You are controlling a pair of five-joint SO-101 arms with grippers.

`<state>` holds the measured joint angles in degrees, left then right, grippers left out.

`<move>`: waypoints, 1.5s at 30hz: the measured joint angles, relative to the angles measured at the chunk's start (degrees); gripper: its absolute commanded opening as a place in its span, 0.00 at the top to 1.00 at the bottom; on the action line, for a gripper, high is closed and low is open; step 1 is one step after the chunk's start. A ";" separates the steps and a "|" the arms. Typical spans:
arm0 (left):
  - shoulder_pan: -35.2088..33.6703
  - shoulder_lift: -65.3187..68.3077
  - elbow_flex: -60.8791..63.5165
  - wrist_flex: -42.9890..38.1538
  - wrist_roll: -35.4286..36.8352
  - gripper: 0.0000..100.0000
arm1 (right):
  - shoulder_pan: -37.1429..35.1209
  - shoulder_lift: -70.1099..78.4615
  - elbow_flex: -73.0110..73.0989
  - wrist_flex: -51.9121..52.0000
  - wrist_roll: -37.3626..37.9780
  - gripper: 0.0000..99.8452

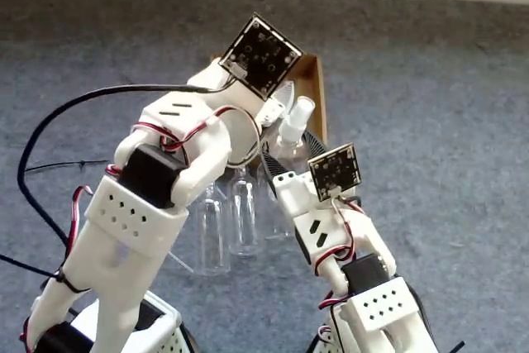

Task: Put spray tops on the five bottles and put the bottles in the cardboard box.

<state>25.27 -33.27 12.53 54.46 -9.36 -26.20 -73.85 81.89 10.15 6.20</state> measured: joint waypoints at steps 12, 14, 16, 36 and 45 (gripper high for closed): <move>4.48 5.54 -3.87 0.00 -4.48 0.87 | 0.00 0.00 0.00 0.00 0.00 1.00; 5.54 5.54 -3.87 0.00 -5.98 0.87 | 0.00 0.00 0.00 0.00 0.00 1.00; 5.54 5.54 -3.87 1.14 -6.42 0.87 | 0.00 0.00 0.00 0.00 0.00 1.00; 3.25 5.36 -5.27 9.14 -6.33 0.92 | -0.18 0.09 0.18 0.09 0.18 1.00; -0.70 5.54 -5.10 10.46 -6.51 0.92 | 1.85 0.09 0.18 0.09 0.09 1.00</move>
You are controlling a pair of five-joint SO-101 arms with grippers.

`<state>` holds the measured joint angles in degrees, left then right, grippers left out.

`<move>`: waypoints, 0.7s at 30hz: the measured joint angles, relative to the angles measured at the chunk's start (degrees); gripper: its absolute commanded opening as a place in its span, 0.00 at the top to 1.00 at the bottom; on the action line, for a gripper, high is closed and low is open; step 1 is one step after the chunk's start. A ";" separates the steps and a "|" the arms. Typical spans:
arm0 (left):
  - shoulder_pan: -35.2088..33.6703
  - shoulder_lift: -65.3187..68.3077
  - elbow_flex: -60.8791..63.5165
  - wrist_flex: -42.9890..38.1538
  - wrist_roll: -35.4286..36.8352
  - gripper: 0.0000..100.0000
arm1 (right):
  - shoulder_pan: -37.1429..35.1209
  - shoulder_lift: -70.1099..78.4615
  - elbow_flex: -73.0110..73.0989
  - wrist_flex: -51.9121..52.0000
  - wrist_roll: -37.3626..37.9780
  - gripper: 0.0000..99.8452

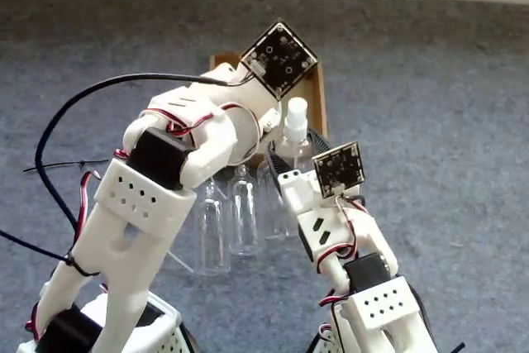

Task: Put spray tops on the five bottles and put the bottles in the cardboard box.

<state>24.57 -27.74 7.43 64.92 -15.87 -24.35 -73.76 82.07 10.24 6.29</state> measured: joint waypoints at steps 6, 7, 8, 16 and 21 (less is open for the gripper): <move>-4.40 -2.02 -3.34 1.05 0.00 0.92 | 0.26 0.00 0.00 0.00 0.00 1.00; -5.63 -3.08 -3.43 1.67 0.00 0.92 | 0.26 0.00 0.00 0.00 0.00 1.00; -7.03 -3.87 -3.43 2.37 0.00 0.93 | 0.26 0.00 0.00 0.00 0.00 1.00; -24.88 -10.55 7.38 11.16 2.81 0.92 | 2.46 3.43 -3.34 -10.11 0.00 1.00; -35.60 -11.96 25.67 5.89 6.42 0.92 | 2.46 17.58 -16.79 -11.34 0.00 1.00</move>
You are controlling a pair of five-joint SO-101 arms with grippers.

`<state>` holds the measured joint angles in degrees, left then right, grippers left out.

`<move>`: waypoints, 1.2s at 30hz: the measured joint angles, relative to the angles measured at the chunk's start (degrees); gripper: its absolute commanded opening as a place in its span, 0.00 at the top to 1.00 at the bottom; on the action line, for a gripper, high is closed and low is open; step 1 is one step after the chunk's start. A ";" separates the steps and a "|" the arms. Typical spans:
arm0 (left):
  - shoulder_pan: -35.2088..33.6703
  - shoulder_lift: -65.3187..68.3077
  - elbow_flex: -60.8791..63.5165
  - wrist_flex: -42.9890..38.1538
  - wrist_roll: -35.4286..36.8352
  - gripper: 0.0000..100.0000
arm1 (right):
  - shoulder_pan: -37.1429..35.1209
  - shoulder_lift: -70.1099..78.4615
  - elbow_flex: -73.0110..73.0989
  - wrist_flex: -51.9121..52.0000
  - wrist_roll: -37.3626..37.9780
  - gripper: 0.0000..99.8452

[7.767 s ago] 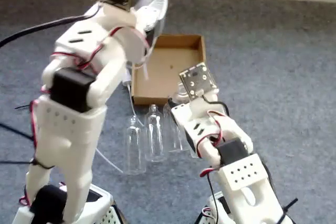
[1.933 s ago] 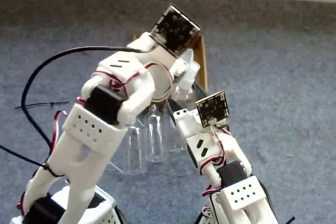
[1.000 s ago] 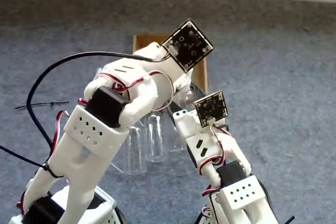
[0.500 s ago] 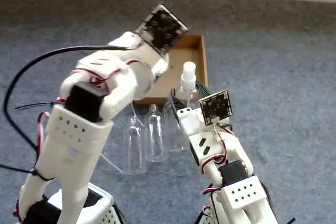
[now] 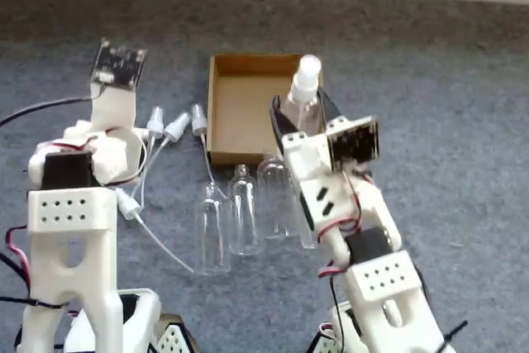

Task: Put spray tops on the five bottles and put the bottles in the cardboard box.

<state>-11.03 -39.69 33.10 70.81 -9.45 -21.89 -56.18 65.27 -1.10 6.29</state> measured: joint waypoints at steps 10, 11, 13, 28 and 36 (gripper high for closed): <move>-3.16 0.00 24.70 -20.57 0.44 0.92 | -4.22 45.10 -29.80 -14.77 0.00 1.00; -3.16 0.00 25.49 -21.63 0.44 0.92 | -4.31 49.23 -31.65 -16.97 0.00 1.00; -4.22 0.00 26.20 -23.47 0.44 0.92 | -4.31 56.79 -34.81 -20.75 0.00 1.00; -5.27 0.00 29.45 -29.10 0.44 0.92 | -5.36 91.16 -59.96 -33.41 0.00 1.00; -5.27 0.00 29.45 -29.10 0.44 0.92 | -5.36 99.16 -63.47 -40.09 0.00 1.00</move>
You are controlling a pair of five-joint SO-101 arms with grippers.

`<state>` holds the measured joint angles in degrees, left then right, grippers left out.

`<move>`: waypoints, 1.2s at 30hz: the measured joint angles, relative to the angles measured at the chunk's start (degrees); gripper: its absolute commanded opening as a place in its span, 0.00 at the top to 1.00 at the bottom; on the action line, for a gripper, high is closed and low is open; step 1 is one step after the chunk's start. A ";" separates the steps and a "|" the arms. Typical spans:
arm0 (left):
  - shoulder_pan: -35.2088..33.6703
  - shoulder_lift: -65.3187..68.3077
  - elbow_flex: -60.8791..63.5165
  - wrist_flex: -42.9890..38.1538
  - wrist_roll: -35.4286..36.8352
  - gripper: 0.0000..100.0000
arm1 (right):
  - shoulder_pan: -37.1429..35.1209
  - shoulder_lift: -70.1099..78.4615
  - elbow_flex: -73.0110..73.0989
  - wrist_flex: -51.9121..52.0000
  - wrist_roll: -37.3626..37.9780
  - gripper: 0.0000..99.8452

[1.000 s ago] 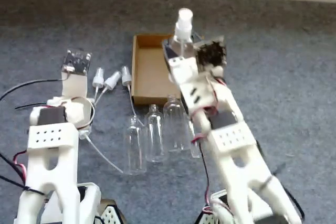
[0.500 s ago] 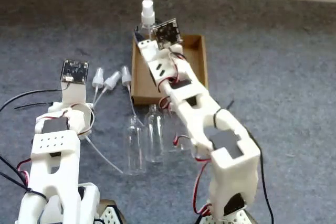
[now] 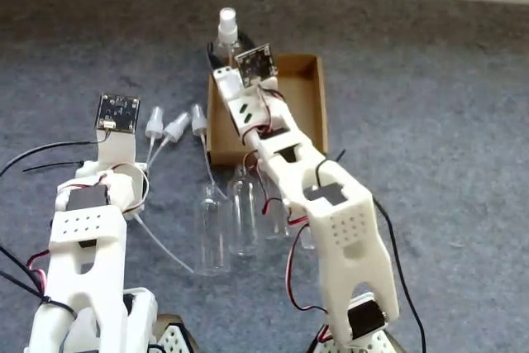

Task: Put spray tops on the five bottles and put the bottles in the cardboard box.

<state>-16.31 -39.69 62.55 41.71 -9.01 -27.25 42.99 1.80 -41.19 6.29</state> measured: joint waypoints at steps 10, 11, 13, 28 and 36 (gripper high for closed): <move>0.00 0.00 0.00 0.00 0.00 0.92 | 0.00 3.08 -0.44 -2.64 0.00 0.99; 0.00 0.00 0.00 0.00 0.00 0.92 | 0.00 3.08 -0.44 -2.64 0.00 0.99; 0.00 0.00 0.00 0.00 0.00 0.92 | 0.00 3.08 -0.44 -2.64 0.00 0.94; 0.00 0.00 0.00 0.00 0.00 0.92 | -0.09 3.08 -0.44 -2.37 5.19 0.83; 0.00 0.00 0.00 0.00 0.00 0.92 | -0.09 2.99 -2.90 3.60 5.27 0.83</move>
<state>-16.31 -39.69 62.55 41.71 -9.01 -27.34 45.98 -1.10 -37.58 11.56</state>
